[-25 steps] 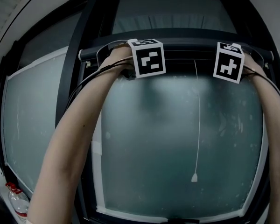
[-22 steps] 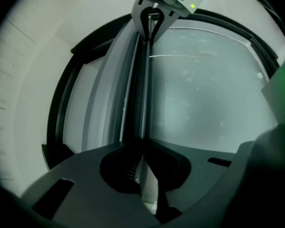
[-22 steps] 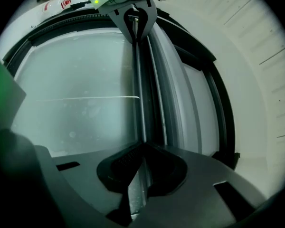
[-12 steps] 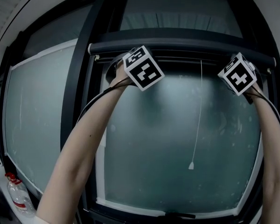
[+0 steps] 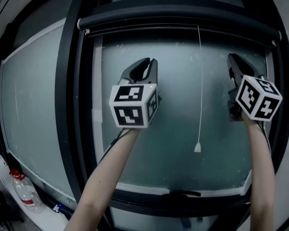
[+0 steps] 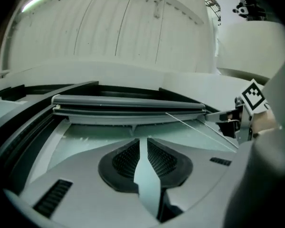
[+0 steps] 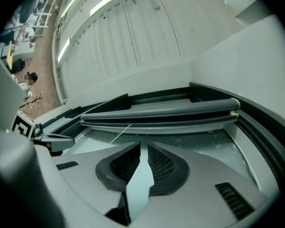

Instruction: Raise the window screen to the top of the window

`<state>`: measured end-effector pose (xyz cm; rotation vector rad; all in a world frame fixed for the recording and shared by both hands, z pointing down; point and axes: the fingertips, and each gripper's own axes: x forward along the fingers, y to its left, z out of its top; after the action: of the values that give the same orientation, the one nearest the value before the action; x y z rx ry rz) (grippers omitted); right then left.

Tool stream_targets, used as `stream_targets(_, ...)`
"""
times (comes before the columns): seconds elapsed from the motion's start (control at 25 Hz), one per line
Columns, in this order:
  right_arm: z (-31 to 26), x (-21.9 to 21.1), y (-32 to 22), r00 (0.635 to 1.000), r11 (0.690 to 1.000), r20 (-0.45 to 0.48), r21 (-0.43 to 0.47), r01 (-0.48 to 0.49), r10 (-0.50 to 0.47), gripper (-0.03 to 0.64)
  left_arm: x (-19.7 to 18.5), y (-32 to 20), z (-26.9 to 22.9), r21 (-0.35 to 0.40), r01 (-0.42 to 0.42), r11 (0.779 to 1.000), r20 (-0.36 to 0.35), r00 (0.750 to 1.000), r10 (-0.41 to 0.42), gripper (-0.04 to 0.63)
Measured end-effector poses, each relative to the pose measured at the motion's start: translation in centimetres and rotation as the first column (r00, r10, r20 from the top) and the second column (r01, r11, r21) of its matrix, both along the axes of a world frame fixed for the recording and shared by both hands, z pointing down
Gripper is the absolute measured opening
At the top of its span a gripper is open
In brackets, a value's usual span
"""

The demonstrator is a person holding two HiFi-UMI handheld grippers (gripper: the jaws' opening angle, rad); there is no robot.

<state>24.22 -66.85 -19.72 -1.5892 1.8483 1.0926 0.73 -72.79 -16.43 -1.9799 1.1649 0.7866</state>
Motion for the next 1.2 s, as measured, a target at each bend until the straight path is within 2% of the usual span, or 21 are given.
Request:
stream_targets(0.08, 5.7, 0.9, 0.1, 0.999, 0.999, 0.037, -0.006, 0.037, -0.037, 0.054, 0.8, -0.5, 5.9, -0.044, -0.011, 0.999, -0.003, 1.0, 0.01, 0.051)
stream_targets(0.16, 11.9, 1.9, -0.3, 0.993, 0.995, 0.088, -0.056, 0.082, -0.077, 0.038, 1.4, -1.7, 12.0, -0.125, -0.005, 0.992, -0.005, 1.0, 0.004, 0.052)
stream_targets(0.24, 18.0, 1.9, -0.6, 0.991, 0.987, 0.088, -0.121, 0.108, -0.098, 0.029, 1.4, -2.8, 18.0, -0.221, 0.004, 0.975, -0.019, 1.0, -0.009, 0.052)
stream_targets(0.36, 25.6, 1.2, -0.4, 0.991, 0.973, 0.084, -0.196, 0.122, -0.107, 0.012, 1.3, -2.9, 26.1, -0.336, -0.029, 0.942, -0.064, 0.998, 0.007, 0.052)
stream_targets(0.4, 27.9, 1.1, -0.1, 0.987, 0.965, 0.105, -0.221, 0.141, -0.12, 0.009, 1.6, -2.5, 28.8, -0.362, -0.025, 0.932, -0.043, 0.999, 0.01, 0.052)
stream_targets(0.44, 30.3, 1.0, 0.2, 0.983, 0.955, 0.128, -0.252, 0.158, -0.129, 0.008, 1.9, -2.1, 31.7, -0.381, -0.004, 0.925, 0.01, 1.0, 0.008, 0.052)
stream_targets(0.52, 35.3, 1.0, 1.1, 0.978, 0.929, 0.163, -0.326, 0.175, -0.127, 0.008, 2.1, -0.9, 37.7, -0.404, 0.079, 0.911, 0.159, 0.987, -0.015, 0.051)
stream_targets(0.56, 37.7, 1.1, 1.6, 0.978, 0.916, 0.173, -0.362, 0.175, -0.118, 0.008, 1.9, -0.3, 40.6, -0.425, 0.114, 0.898, 0.209, 0.978, -0.026, 0.052)
stream_targets(0.6, 40.0, 1.4, 2.2, 0.977, 0.904, 0.184, -0.392, 0.171, -0.105, 0.008, 1.6, 0.2, 43.4, -0.459, 0.13, 0.879, 0.229, 0.973, -0.024, 0.052)
stream_targets(0.72, 46.1, 2.0, 3.8, 0.974, 0.875, 0.221, -0.46, 0.153, -0.054, 0.008, 1.4, 1.6, 50.2, -0.583, 0.105, 0.806, 0.184, 0.983, 0.005, 0.052)
stream_targets(0.8, 50.4, 1.1, 4.4, 0.974, 0.841, 0.222, -0.518, 0.155, -0.043, 0.008, 1.6, 2.8, 53.3, -0.641, 0.077, 0.763, 0.138, 0.99, 0.016, 0.052)
stream_targets(0.88, 54.2, -0.7, 4.5, 0.977, 0.785, 0.2, -0.593, 0.178, -0.071, 0.008, 2.2, 4.0, 55.3, -0.672, 0.05, 0.739, 0.113, 0.993, 0.035, 0.051)
stream_targets(0.96, 56.4, -2.3, 4.5, 0.978, 0.732, 0.171, -0.651, 0.202, -0.118, 0.008, 3.1, 5.1, 56.4, -0.681, 0.051, 0.73, 0.137, 0.989, 0.059, 0.051)
stream_targets(1.08, 57.6, -3.4, 5.2, 0.98, 0.703, 0.136, -0.683, 0.197, -0.143, 0.008, 3.6, 6.6, 56.8, -0.684, 0.058, 0.727, 0.169, 0.982, 0.081, 0.047)
stream_targets(1.2, 59.2, -3.5, 5.9, 0.974, 0.654, 0.168, -0.722, 0.227, -0.152, 0.008, 3.7, 7.7, 56.8, -0.691, 0.044, 0.722, 0.143, 0.987, 0.077, 0.035)
